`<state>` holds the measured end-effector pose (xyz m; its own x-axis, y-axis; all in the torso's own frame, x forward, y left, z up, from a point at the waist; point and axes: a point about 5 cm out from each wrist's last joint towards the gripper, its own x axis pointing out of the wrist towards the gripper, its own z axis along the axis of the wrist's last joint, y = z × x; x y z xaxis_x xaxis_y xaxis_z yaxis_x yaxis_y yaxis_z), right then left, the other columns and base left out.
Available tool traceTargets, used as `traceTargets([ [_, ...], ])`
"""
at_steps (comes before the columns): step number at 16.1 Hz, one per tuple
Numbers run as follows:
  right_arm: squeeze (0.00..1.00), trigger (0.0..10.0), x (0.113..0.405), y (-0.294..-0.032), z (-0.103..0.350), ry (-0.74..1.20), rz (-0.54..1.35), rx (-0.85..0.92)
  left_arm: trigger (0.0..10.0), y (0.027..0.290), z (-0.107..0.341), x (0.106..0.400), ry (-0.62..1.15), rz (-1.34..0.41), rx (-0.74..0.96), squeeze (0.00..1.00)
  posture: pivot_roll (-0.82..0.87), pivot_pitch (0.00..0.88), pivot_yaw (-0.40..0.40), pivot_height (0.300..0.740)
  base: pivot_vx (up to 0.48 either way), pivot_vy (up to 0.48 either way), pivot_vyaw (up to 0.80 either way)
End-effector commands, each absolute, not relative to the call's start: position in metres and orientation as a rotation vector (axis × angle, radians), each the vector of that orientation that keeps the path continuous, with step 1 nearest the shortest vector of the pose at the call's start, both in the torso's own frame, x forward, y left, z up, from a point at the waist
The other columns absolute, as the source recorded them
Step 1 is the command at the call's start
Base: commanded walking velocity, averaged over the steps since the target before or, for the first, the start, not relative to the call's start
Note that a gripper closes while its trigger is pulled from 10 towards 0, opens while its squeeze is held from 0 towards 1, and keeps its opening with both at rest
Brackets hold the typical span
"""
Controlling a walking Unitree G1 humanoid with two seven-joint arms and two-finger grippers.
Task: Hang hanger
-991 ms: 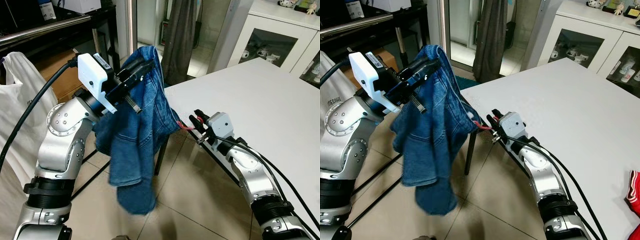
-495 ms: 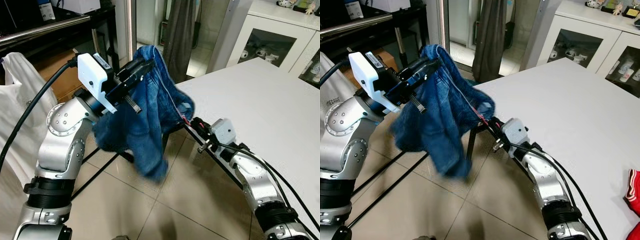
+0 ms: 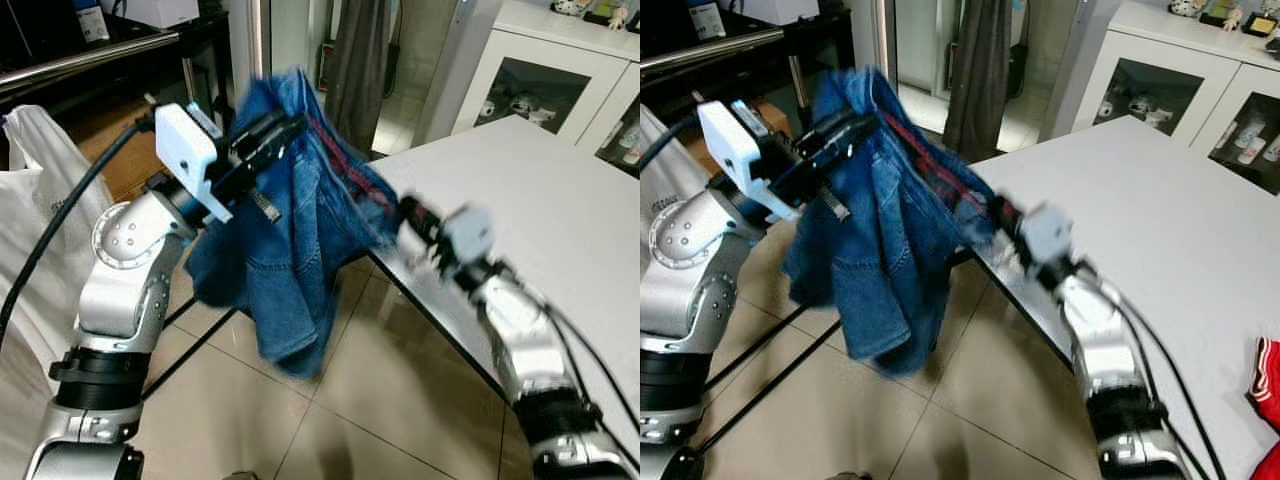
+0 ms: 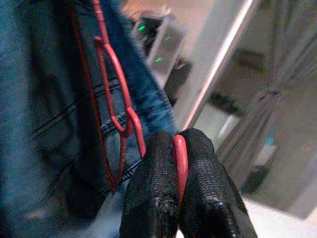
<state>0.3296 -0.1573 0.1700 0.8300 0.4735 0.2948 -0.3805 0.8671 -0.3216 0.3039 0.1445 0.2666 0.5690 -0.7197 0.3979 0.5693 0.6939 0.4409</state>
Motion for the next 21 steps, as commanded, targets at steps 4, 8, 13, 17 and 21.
traceTargets([
  [4,0.00,0.0,0.341,-0.182,0.198,-0.428,0.257,-0.232,10.0,0.144,0.251,0.297,-0.542,-0.781,0.283,0.00,0.12,0.025,-0.053,0.740,0.000,0.000,0.00],
  [8,0.00,0.0,0.323,-0.168,0.179,-0.316,0.576,-0.348,10.0,0.167,0.245,0.298,-0.517,-0.692,0.364,0.00,0.13,0.027,-0.065,0.740,0.000,0.000,0.00],
  [13,0.00,0.0,0.310,-0.173,0.173,-0.244,0.681,-0.528,10.0,0.189,0.301,0.291,-0.702,-0.600,0.182,0.00,0.13,0.024,-0.068,0.740,0.000,0.000,0.00],
  [17,0.00,0.0,0.306,-0.181,0.174,-0.239,0.674,-0.466,10.0,0.201,0.301,0.294,-0.690,-0.547,0.191,0.00,0.13,0.017,-0.063,0.740,0.000,0.000,0.00],
  [21,0.00,0.0,0.309,-0.195,0.214,-0.402,0.556,-0.084,10.0,0.173,0.269,0.287,-0.579,-0.665,0.154,0.00,0.13,0.010,-0.055,0.740,0.000,0.000,0.00],
])
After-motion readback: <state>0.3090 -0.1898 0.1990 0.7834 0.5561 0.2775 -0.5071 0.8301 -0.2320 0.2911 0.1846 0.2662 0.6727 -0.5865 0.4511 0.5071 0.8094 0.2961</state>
